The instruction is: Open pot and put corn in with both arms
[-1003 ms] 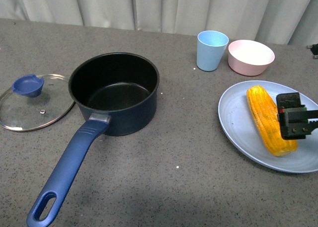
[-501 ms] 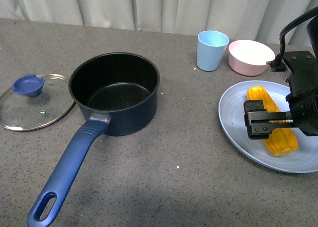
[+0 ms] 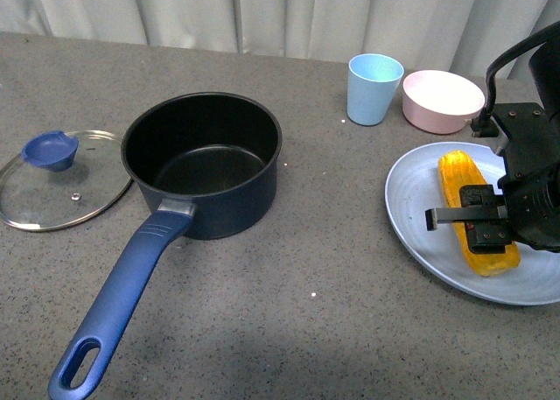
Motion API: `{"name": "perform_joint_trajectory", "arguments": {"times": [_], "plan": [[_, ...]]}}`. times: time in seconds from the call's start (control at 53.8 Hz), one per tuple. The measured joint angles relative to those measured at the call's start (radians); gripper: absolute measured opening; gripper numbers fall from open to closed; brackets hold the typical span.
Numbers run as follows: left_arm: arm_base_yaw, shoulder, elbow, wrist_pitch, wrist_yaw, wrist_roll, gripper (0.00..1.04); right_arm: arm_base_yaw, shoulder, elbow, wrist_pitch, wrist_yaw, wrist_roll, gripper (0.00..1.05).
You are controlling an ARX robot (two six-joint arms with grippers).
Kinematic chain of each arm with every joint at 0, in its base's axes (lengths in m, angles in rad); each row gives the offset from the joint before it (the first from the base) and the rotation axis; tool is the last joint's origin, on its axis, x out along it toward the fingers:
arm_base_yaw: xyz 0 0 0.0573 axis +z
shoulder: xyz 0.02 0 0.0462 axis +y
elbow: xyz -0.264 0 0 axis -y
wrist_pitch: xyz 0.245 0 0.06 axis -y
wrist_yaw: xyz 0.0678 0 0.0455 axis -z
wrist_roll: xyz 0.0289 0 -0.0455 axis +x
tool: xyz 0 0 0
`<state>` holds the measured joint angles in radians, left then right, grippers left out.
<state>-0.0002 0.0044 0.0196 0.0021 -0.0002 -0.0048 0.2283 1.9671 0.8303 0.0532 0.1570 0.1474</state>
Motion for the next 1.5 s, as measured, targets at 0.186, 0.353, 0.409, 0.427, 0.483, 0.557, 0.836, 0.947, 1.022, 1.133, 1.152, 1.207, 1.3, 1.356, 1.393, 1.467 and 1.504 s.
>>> {"name": "perform_joint_trajectory", "arguments": {"times": [0.186, 0.353, 0.409, 0.427, 0.483, 0.557, 0.836, 0.947, 1.022, 1.133, 1.152, 1.207, 1.3, 1.356, 1.393, 1.467, 1.504], "plan": [[0.0, 0.0, 0.0, 0.0, 0.0, 0.0, 0.98, -0.001, -0.072, -0.044, 0.007, -0.069, 0.025, 0.2], [0.0, 0.0, 0.0, 0.0, 0.0, 0.0, 0.98, 0.01, -0.196, -0.066, -0.01, -0.217, 0.093, 0.17], [0.0, 0.0, 0.0, 0.0, 0.0, 0.0, 0.98, 0.028, -0.232, -0.061, -0.011, -0.281, 0.128, 0.16], [0.0, 0.0, 0.0, 0.0, 0.0, 0.0, 0.98, 0.034, -0.238, -0.059, -0.011, -0.294, 0.132, 0.16], [0.0, 0.0, 0.0, 0.0, 0.0, 0.0, 0.98, 0.065, -0.253, -0.043, -0.006, -0.367, 0.18, 0.15], [0.0, 0.0, 0.0, 0.0, 0.0, 0.0, 0.98, 0.117, -0.249, -0.006, 0.002, -0.443, 0.243, 0.14], [0.0, 0.0, 0.0, 0.0, 0.0, 0.0, 0.98, 0.28, -0.125, 0.158, 0.014, -0.505, 0.386, 0.12], [0.0, 0.0, 0.0, 0.0, 0.0, 0.0, 0.98, 0.319, -0.073, 0.216, 0.016, -0.504, 0.416, 0.12], [0.0, 0.0, 0.0, 0.0, 0.0, 0.0, 0.98, 0.336, -0.043, 0.252, 0.014, -0.504, 0.43, 0.12], [0.0, 0.0, 0.0, 0.0, 0.0, 0.0, 0.98, 0.349, -0.005, 0.303, 0.003, -0.501, 0.434, 0.12], [0.0, 0.0, 0.0, 0.0, 0.0, 0.0, 0.98, 0.35, 0.005, 0.313, 0.002, -0.503, 0.435, 0.12], [0.0, 0.0, 0.0, 0.0, 0.0, 0.0, 0.98, 0.353, 0.024, 0.339, -0.011, -0.497, 0.435, 0.12], [0.0, 0.0, 0.0, 0.0, 0.0, 0.0, 0.98, 0.354, 0.053, 0.374, -0.018, -0.496, 0.436, 0.12], [0.0, 0.0, 0.0, 0.0, 0.0, 0.0, 0.98, 0.354, 0.074, 0.394, -0.016, -0.491, 0.438, 0.12], [0.0, 0.0, 0.0, 0.0, 0.0, 0.0, 0.98, 0.354, 0.084, 0.402, -0.014, -0.492, 0.442, 0.12], [0.0, 0.0, 0.0, 0.0, 0.0, 0.0, 0.98, 0.354, 0.105, 0.424, -0.013, -0.491, 0.444, 0.12], [0.0, 0.0, 0.0, 0.0, 0.0, 0.0, 0.98, 0.354, 0.115, 0.434, -0.013, -0.492, 0.445, 0.12]]}}
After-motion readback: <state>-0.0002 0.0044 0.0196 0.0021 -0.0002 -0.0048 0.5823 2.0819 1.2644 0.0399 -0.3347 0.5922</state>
